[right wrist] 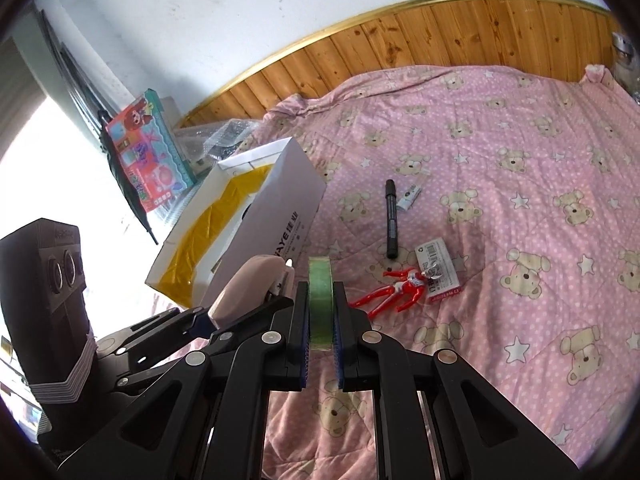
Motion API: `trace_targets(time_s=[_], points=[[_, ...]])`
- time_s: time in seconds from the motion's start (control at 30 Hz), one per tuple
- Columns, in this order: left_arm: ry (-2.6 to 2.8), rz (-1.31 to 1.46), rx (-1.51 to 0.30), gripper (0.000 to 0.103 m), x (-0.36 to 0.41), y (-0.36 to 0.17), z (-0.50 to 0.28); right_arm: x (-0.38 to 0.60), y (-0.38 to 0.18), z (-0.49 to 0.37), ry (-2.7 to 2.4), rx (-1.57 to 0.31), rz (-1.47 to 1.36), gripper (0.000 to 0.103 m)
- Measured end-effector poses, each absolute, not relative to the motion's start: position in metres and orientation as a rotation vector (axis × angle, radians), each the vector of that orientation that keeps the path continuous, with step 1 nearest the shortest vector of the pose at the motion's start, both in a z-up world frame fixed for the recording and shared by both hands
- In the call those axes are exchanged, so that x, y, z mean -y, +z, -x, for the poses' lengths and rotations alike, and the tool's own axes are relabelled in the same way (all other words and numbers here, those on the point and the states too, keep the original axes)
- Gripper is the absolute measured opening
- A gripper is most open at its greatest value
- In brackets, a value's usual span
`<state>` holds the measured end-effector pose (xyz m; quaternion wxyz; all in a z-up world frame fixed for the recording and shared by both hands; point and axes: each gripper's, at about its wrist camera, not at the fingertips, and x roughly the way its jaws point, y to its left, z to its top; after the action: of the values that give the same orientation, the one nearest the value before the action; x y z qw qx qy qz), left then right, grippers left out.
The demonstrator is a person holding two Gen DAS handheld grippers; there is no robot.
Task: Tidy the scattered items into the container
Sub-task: 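Carry the pink eraser and green tape over the white box with both tools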
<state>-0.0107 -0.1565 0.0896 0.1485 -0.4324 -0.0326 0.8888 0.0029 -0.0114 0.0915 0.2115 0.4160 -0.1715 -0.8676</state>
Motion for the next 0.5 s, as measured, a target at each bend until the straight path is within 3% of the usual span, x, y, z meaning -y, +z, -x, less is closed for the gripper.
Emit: trace_targets(time_s=[0.5], points=[[2.633,1.138,0.152,0.027,0.190,0.122,-0.012,0.042,0.126,-0.025,-2.414,0.400,-1.066,0.011]])
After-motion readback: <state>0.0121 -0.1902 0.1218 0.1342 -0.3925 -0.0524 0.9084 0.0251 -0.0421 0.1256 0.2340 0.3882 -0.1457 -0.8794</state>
